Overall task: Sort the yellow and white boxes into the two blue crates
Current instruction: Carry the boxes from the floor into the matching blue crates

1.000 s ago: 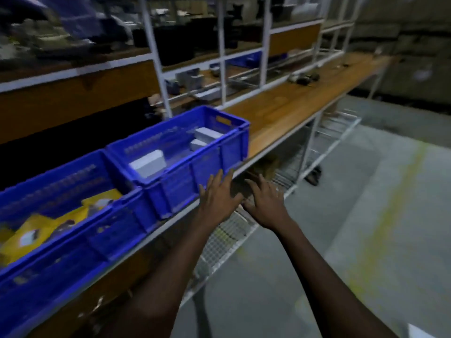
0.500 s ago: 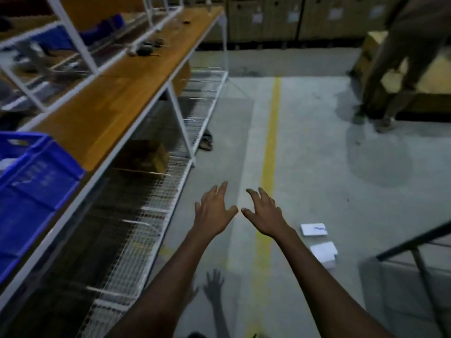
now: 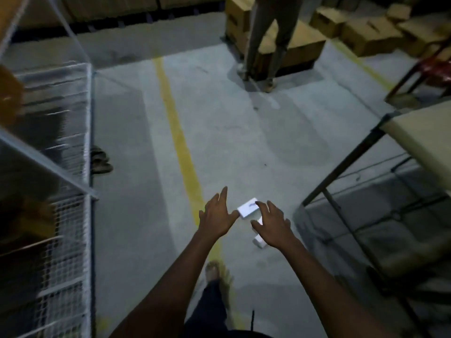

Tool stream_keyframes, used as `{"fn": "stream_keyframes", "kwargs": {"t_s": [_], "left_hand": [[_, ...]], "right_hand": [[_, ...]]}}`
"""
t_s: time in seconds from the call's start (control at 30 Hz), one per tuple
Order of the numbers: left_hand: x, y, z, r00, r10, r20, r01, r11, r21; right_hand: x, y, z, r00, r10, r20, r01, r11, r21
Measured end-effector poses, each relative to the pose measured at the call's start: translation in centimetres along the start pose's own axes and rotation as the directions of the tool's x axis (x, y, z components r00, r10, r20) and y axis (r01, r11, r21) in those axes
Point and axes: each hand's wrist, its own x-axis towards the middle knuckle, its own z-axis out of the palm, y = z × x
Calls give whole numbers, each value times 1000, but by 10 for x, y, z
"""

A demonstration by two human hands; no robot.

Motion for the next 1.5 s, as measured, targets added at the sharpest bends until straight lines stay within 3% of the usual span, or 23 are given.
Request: {"fn": "stream_keyframes", "kwargs": {"t_s": [0.17,0.3,0.4,0.7,0.87,0.93,1.03,1.13,1.27,1.4,1.5], "left_hand": [[109,23,28,968,137,209,-161,982,101],[197,31,64,936,193,295,-248,956,159],[260,20,113,932,192,309,-253,953,170],[410,-100,375,904,-124,410,-39,929,368],[475,-159,532,861,-165,481,31,961,275],[498,-173,580,860,-165,482,38,964,262],[529,-183,632,877,-155,455,64,976,210],[551,-182,665,885,-175,432,131,983,131],[560,-175,688,880,-235,414,237,970,47],[558,-169,694,841,-261,475,301,954,-8],[552,-162,690,833,-210,512,265,963,-36]], "right_hand": [[76,50,-2,980,192,48,-197,968,156],[147,89,8,899,430,88,-413,762,499],[201,138,51,829,542,134,-508,632,585],[333,306,276,698,633,335,-698,495,518],[392,383,399,644,663,382,-719,354,598],[410,406,439,615,669,417,-713,247,656],[437,429,483,579,672,462,-669,68,740],[459,441,512,550,706,446,-600,-38,799],[469,452,531,509,774,376,-627,34,778],[471,461,536,547,755,361,-643,103,759],[465,462,527,575,711,405,-582,7,813]]}}
